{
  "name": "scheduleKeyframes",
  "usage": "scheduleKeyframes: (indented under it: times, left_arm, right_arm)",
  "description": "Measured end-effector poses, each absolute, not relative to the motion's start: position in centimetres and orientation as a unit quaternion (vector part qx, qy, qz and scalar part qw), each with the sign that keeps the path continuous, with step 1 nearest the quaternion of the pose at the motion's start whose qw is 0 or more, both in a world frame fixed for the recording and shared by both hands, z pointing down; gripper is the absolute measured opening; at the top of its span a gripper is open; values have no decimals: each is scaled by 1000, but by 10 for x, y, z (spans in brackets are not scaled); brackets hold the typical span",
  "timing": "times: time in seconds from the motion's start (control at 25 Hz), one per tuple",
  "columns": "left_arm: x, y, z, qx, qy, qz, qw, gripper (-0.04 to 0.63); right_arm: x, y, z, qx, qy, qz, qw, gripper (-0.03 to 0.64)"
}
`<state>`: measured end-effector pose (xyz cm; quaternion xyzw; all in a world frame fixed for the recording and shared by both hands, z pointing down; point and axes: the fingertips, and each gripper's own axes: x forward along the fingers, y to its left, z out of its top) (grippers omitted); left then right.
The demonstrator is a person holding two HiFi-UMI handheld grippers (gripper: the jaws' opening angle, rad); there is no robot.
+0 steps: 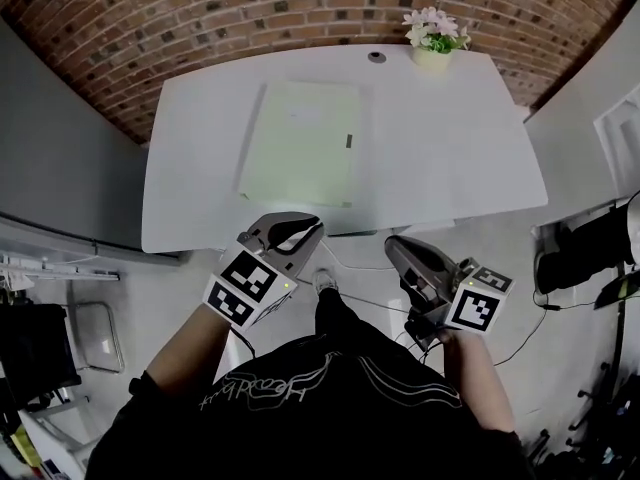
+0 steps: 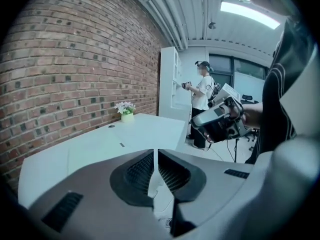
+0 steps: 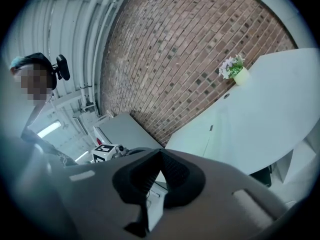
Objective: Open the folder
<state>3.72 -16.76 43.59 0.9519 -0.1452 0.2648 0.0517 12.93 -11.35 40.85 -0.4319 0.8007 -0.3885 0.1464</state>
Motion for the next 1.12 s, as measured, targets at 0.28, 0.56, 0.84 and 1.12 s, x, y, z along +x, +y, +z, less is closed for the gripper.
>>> scheduleKeyframes:
  times: [0.28, 0.56, 0.84, 1.12]
  left_arm:
    - [49, -198, 473, 935, -141, 325, -10, 79]
    - [50, -221, 509, 901, -134, 391, -133, 124]
    - [47, -228, 538, 869, -103, 446, -187, 149]
    - [43, -235, 562, 821, -85, 492, -275, 149]
  right_arm:
    - [142, -140, 429, -432, 786, -414, 155, 3]
    - [149, -148, 450, -436, 774, -434, 151, 3]
    - [155, -151, 464, -437, 759, -452, 167, 3]
    - [155, -153, 484, -437, 745, -473, 175, 3]
